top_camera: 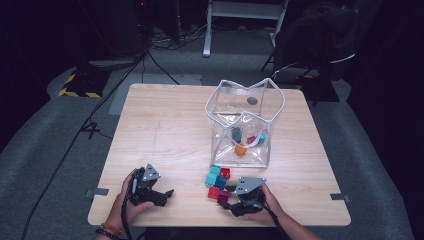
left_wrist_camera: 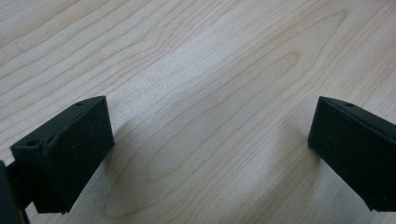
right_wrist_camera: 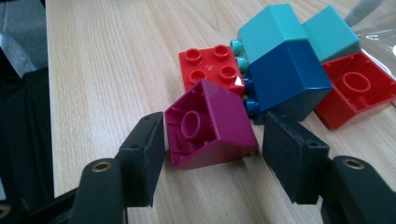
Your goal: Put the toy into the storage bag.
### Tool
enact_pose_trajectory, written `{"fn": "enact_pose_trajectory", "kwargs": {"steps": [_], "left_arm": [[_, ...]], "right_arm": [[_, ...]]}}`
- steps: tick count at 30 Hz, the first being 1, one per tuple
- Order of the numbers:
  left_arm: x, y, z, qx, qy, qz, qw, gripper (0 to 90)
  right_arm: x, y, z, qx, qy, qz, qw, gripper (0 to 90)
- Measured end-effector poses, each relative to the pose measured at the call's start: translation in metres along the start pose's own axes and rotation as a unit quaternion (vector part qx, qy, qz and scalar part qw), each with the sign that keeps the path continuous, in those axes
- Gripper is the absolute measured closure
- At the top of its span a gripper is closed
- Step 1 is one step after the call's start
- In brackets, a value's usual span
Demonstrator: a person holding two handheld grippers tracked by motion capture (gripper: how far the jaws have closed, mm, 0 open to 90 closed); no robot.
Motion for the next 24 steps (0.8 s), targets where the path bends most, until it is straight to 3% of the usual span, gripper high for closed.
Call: {"fn": "enact_pose_trajectory", "kwargs": {"steps": [3,14,24], "left_arm": [[0.0,0.0,0.0,0.0,0.0,0.0,1.0,0.3],[0.0,0.0,0.0,0.0,0.0,0.0,1.0,0.3],[0.0,0.0,0.0,0.0,0.0,0.0,1.0,0.3]], "right_arm": [[0.001,0.0,0.0,-0.004,-0.005,0.005,1.0,47.1],[0.005,-0.001,0.001,-0.007,-0.003,0.007,0.9999,47.7],[0.02,-0.01,0.001,-0.015,-0.015,0.013,0.9997,47.7]]}}
Point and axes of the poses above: each handheld gripper's, and its own axes: x roughly backward along the jaws, z roughly out of its underside, y roughly to its left, the point moved 1 cm from there along -x, roughly forward along the jaws, and after that the axes turned 8 degrees about -y, right-handed, at the moved point
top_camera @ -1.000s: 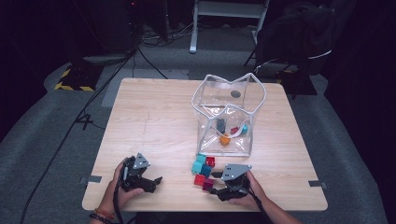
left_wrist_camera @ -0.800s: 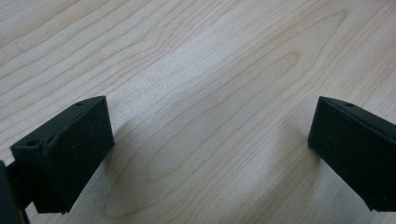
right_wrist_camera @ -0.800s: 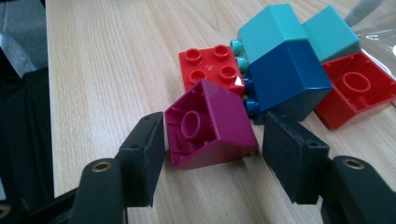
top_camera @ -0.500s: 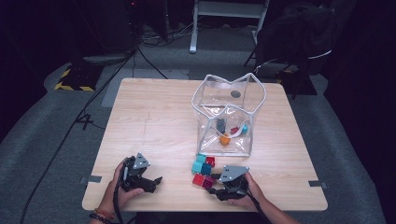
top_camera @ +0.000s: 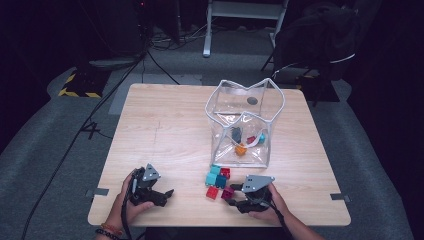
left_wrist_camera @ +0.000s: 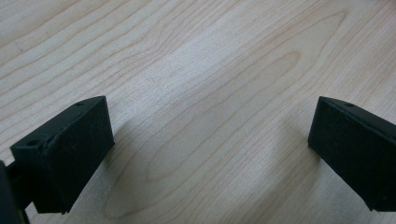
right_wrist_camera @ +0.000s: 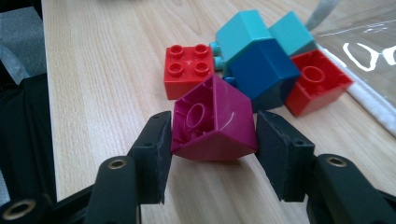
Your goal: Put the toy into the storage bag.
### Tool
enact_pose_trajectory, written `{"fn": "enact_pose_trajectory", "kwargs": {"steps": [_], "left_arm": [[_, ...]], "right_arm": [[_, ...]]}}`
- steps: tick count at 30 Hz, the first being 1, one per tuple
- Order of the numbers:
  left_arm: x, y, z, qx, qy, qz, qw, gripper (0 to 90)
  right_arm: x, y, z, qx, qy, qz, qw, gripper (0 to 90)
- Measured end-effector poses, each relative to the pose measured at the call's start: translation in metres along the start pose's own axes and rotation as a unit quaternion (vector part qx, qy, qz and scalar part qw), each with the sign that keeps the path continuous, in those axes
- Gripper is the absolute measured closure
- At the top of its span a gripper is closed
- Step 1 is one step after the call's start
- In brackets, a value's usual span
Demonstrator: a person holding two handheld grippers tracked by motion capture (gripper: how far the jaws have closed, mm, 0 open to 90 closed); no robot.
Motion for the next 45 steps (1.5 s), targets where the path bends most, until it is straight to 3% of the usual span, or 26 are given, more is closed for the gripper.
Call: {"fn": "enact_pose_trajectory", "kwargs": {"steps": [8,19,45], "left_arm": [[0.0,0.0,0.0,0.0,0.0,0.0,1.0,0.3],[0.0,0.0,0.0,0.0,0.0,0.0,1.0,0.3],[0.0,0.0,0.0,0.001,0.0,0.0,1.0,0.3]], "right_arm": [[0.022,-0.012,-0.002,-0.024,-0.027,0.016,0.9992,47.8],[0.053,-0.028,-0.011,-0.027,-0.058,0.059,0.9962,47.8],[0.113,-0.061,-0.03,-0.044,-0.12,0.146,0.9811,47.9]]}}
Point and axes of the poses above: each handheld gripper's, and its own axes: x roughly backward along the jaws, z roughly out of its underside, y roughly to its left, the point moved 1 cm from there along -x, roughly forward along the jaws, and after that the axes turned 8 degrees about -y, right-handed, at the moved point
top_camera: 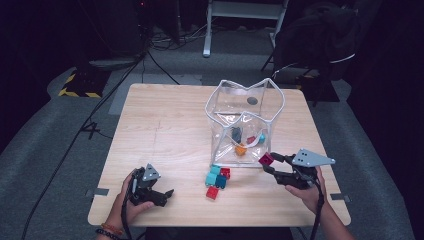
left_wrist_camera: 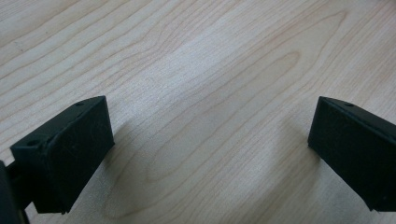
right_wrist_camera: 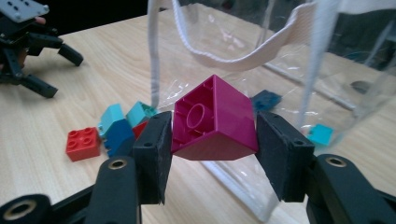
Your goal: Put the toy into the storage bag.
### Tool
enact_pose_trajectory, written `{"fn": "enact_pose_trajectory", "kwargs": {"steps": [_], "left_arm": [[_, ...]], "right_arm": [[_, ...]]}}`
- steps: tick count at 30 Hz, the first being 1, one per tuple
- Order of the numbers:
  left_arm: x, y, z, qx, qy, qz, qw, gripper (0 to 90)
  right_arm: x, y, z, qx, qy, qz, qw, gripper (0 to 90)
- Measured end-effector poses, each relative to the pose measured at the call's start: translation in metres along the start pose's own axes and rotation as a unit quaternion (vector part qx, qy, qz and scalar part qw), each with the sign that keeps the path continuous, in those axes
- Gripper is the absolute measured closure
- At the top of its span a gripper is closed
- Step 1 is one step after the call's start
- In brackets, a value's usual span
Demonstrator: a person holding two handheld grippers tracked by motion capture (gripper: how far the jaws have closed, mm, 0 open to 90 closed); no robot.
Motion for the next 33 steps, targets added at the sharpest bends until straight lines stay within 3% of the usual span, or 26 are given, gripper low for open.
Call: {"fn": "enact_pose_trajectory", "kwargs": {"steps": [15,33], "left_arm": [[0.0,0.0,0.0,0.0,0.0,0.0,1.0,0.3],[0.0,0.0,0.0,-0.001,0.0,0.001,1.0,0.2]], "right_arm": [[0.023,-0.018,-0.039,0.02,-0.03,0.044,0.9984,47.8],[0.022,-0.028,-0.08,0.031,-0.056,0.063,0.996,47.9]]}}
Point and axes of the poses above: each handheld gripper's, and its own axes: x roughly backward along the jaws, z roughly out of its underside, y roughly to its left, the point moved 1 cm from there along -x, roughly forward along the jaws, and after that the axes turned 8 degrees about -y, right-handed, at the moved point
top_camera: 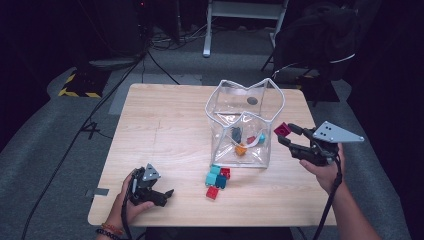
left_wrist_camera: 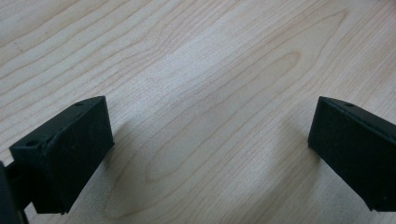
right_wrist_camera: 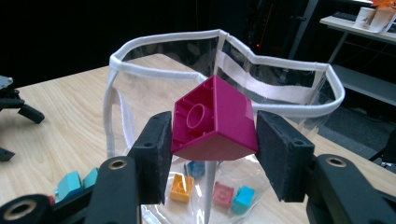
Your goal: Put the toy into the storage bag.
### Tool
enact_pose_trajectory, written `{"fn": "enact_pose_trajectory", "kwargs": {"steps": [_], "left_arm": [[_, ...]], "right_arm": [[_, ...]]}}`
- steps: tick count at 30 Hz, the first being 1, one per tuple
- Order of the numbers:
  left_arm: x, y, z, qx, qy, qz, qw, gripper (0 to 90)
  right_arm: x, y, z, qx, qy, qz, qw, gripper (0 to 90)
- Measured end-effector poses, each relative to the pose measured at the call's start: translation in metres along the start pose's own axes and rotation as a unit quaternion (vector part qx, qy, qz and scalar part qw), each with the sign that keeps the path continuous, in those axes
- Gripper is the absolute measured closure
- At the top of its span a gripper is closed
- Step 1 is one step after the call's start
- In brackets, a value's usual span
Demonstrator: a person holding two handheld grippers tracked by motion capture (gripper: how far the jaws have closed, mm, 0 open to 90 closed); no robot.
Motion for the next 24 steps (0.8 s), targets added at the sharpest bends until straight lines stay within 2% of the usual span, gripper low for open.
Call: {"fn": "enact_pose_trajectory", "kwargs": {"steps": [14,24], "left_arm": [[0.0,0.0,0.0,0.0,0.0,0.0,1.0,0.2],[0.0,0.0,0.0,-0.002,0.0,-0.001,1.0,0.1]], "right_arm": [[-0.011,-0.013,-0.019,0.003,-0.007,0.021,0.9998,47.9],[-0.024,-0.024,-0.028,0.007,0.002,0.033,0.9994,47.9]]}}
Point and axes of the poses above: each handheld gripper's, and its own axes: x roughly backward along the jaws, z roughly out of its underside, y roughly to its left, the point moved 1 cm from there along -x, roughly forward along the jaws, and after that the axes turned 8 degrees about -y, right-handed, at the moved point
